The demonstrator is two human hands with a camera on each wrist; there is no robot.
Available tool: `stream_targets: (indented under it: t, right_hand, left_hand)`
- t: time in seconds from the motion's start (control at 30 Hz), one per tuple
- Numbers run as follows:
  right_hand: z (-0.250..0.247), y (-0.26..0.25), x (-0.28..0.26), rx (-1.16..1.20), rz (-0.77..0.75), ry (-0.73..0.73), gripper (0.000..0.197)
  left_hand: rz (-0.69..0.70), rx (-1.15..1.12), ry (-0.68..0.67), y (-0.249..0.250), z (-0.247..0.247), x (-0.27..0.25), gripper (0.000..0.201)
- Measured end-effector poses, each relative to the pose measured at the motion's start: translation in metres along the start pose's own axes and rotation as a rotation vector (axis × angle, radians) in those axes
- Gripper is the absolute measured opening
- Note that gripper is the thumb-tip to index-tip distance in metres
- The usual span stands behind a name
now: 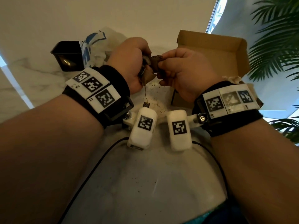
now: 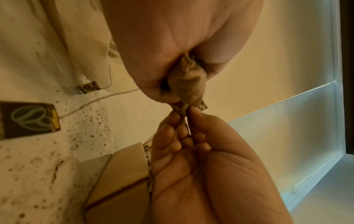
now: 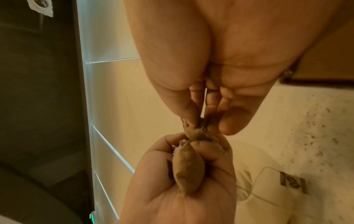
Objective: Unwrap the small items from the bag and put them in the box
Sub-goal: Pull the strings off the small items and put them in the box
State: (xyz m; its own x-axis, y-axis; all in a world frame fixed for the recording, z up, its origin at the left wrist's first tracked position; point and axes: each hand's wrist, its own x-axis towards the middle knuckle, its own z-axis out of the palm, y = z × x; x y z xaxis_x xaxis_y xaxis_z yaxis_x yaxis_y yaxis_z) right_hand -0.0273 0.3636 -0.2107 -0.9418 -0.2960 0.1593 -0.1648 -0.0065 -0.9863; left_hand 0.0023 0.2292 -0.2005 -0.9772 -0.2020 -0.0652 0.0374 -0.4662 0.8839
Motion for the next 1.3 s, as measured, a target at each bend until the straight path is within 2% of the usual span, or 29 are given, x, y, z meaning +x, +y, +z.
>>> stream_targets:
  t: [0.27, 0.4, 0.5, 0.57, 0.63, 0.7, 0.8, 0.97, 1.07, 1.17, 1.3]
  right_hand:
    - [0.001, -0.004, 0.000, 0.183, 0.113, 0.052, 0.016]
    - [-0.003, -0.006, -0.002, 0.253, 0.102, 0.126, 0.029]
    - [-0.005, -0.009, -0.001, 0.305, 0.098, 0.136, 0.045]
    - [-0.004, -0.009, -0.002, 0.357, 0.118, 0.122, 0.034]
    - [-0.005, -0.009, -0.004, 0.414, 0.134, 0.111, 0.013]
    - [-0.007, -0.008, -0.005, 0.386, 0.162, 0.085, 0.007]
    - [-0.009, -0.008, -0.010, 0.271, 0.234, -0.031, 0.009]
    - [-0.013, -0.012, -0.018, 0.146, 0.302, -0.209, 0.035]
    - [-0.012, -0.012, -0.019, 0.078, 0.303, -0.275, 0.023]
    - [-0.011, -0.014, -0.018, 0.114, 0.245, -0.238, 0.020]
    - [-0.014, -0.017, -0.013, 0.312, 0.178, -0.126, 0.021]
  left_hand:
    - [-0.008, 0.001, 0.112, -0.001, 0.000, 0.005, 0.012]
    - [-0.038, -0.060, 0.154, 0.002, -0.002, 0.005, 0.008]
    - [-0.004, -0.050, 0.186, 0.000, -0.003, 0.008, 0.012]
    - [0.011, -0.020, 0.196, -0.001, -0.002, 0.009, 0.013]
    - [0.013, 0.033, 0.197, -0.001, -0.002, 0.008, 0.013]
    - [0.020, 0.052, 0.194, 0.000, -0.003, 0.008, 0.014]
    - [0.031, 0.028, 0.155, 0.001, -0.005, 0.008, 0.012]
    - [0.036, 0.079, 0.103, 0.002, -0.005, 0.008, 0.012]
    - [0.021, 0.110, 0.087, 0.001, -0.005, 0.008, 0.013]
    - [0.015, 0.145, 0.071, 0.001, -0.004, 0.007, 0.010]
    - [-0.023, 0.180, 0.075, 0.000, -0.004, 0.005, 0.011]
